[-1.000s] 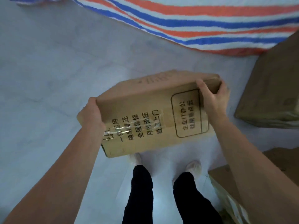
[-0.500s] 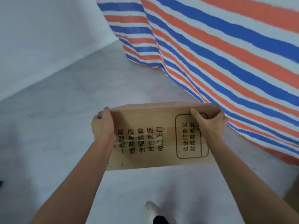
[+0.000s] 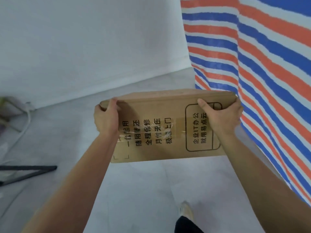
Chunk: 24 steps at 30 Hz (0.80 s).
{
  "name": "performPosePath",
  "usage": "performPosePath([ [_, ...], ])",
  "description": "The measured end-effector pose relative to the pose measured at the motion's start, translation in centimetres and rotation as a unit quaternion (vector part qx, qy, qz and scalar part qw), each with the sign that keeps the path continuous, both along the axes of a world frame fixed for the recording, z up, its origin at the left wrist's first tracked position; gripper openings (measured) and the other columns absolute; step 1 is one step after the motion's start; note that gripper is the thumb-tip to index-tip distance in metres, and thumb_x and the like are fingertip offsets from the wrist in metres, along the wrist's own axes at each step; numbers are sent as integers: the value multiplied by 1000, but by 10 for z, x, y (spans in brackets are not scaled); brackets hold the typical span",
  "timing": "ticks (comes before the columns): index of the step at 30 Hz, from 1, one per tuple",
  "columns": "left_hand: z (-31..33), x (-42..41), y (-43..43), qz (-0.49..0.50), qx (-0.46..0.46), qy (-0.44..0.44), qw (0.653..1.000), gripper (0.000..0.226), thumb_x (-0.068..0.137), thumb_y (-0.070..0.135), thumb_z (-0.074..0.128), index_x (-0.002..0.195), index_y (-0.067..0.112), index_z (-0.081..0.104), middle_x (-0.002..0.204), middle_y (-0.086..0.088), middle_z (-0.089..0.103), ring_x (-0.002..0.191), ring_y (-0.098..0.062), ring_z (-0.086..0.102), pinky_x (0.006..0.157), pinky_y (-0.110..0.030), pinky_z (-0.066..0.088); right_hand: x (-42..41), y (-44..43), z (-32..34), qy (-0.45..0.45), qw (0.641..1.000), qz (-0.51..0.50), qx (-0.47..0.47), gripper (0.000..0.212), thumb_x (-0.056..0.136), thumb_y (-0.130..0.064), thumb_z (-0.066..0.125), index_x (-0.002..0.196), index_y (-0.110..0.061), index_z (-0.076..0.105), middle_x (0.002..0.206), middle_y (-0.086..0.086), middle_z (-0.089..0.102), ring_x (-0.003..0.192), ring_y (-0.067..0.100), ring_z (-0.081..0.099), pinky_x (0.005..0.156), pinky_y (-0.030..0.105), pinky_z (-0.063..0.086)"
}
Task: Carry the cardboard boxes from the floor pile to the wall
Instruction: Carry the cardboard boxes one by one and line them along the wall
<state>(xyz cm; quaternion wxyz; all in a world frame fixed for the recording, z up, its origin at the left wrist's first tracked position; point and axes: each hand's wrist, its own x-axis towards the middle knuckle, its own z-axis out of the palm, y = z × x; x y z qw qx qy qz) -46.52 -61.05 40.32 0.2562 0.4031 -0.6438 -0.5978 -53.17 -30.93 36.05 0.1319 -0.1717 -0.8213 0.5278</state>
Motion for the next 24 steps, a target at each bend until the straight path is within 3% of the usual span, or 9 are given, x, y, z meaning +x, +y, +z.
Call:
performPosePath([
  [4,23,-34,-62,55,-2,27,998,48,65,62,68,99,30,59,100,6,65,94,-18,63,89,-52,55,-76,-75,25,27,997,73,-13,139,48,-89,72,155,-21,16,158,1,26,146,25,27,121,55,22],
  [8,31,-43,-134,148,-6,42,988,56,66,59,67,109,24,59,105,1,65,95,-19,62,93,-51,53,-131,-168,48,44,985,167,-5,132,54,-79,79,154,-18,19,154,4,30,144,28,29,120,54,22],
  [13,24,-55,-244,221,17,61,973,52,64,60,69,104,27,62,104,1,67,96,-21,63,92,-52,54,-186,-302,49,38,967,251,-20,133,49,-82,79,152,-20,23,149,3,33,139,34,31,116,58,28],
  [18,12,-73,-359,265,20,61,962,38,66,61,66,90,33,59,99,6,63,97,-23,59,96,-54,49,-228,-438,44,38,953,299,-17,133,46,-85,78,150,-21,25,147,2,34,138,33,33,115,60,29],
  [24,25,-126,-498,290,13,59,955,38,66,63,64,87,32,59,96,5,64,99,-26,59,99,-55,46,-292,-586,52,46,949,313,-14,127,51,-79,81,150,-18,28,146,5,37,137,32,36,117,54,24],
])
